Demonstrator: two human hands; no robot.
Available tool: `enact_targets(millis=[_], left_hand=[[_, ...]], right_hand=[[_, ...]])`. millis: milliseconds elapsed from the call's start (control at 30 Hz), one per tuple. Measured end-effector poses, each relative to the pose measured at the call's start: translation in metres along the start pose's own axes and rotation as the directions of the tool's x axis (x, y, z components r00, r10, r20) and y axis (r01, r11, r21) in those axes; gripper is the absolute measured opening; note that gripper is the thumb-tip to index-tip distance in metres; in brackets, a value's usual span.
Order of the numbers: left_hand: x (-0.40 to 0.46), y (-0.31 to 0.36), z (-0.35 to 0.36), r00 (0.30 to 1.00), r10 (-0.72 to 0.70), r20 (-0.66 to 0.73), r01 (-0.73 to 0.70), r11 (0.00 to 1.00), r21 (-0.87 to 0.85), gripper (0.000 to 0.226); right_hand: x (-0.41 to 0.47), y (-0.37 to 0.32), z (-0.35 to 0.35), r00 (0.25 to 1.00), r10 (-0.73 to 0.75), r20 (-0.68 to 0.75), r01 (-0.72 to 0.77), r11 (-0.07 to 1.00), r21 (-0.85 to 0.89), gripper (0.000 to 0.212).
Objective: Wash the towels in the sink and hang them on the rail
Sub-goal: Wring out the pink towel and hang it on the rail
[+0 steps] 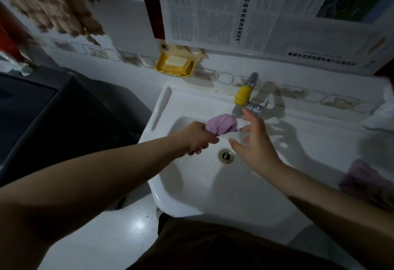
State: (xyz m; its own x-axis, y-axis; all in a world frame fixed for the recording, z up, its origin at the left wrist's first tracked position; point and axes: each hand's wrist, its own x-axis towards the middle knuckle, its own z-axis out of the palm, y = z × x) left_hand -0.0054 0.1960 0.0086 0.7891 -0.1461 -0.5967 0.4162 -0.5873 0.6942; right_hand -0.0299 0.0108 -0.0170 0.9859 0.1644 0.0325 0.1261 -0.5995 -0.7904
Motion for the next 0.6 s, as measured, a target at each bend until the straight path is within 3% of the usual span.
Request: enact_targets(millis=[67,133,200,300,367,433,500,600], left_hand=[[-0.006,0.001,0.004,0.98,-0.133,0.146,0.165,0.958,-0.236,0.014],[-0.012,0.001,0.008,0.911,-0.14,0.388,0.285,0.893,-0.348,0.019],[-0.016,0.002,0.013,0.788,-0.038,0.615,0.363,0.835,-0.413,0.017],[-0.026,-0.001,0.018,0.66,0.032,0.75,0.423,0.81,-0.407,0.017],[-0.028,-0.006,0.013,0.628,0.036,0.777,0.415,0.829,-0.373,0.018],[-0.025,-0.012,0.001,0.596,0.054,0.801,0.362,0.873,-0.328,0.022],[-0.022,-0.016,-0.013,0.558,0.061,0.827,0.293,0.918,-0.266,0.031],[-0.019,-0.021,-0.024,0.62,-0.027,0.784,0.19,0.975,-0.117,0.028]], right_hand=[[-0.016,0.015,0.004,0.941,-0.333,-0.066,0.29,0.889,-0.354,0.076],[-0.018,0.025,0.009,0.82,-0.573,-0.008,0.479,0.693,-0.539,0.064],[-0.008,0.025,0.013,0.754,-0.657,-0.015,0.544,0.637,-0.545,0.055],[0.009,0.01,0.007,0.693,-0.721,0.007,0.61,0.581,-0.539,0.056],[0.015,-0.001,-0.001,0.652,-0.75,0.111,0.664,0.495,-0.561,0.054],[0.02,-0.012,-0.005,0.614,-0.755,0.229,0.71,0.403,-0.577,0.035],[0.024,-0.028,-0.005,0.631,-0.689,0.356,0.719,0.348,-0.602,0.031],[0.027,-0.062,0.002,0.762,-0.303,0.573,0.646,0.413,-0.642,0.03]])
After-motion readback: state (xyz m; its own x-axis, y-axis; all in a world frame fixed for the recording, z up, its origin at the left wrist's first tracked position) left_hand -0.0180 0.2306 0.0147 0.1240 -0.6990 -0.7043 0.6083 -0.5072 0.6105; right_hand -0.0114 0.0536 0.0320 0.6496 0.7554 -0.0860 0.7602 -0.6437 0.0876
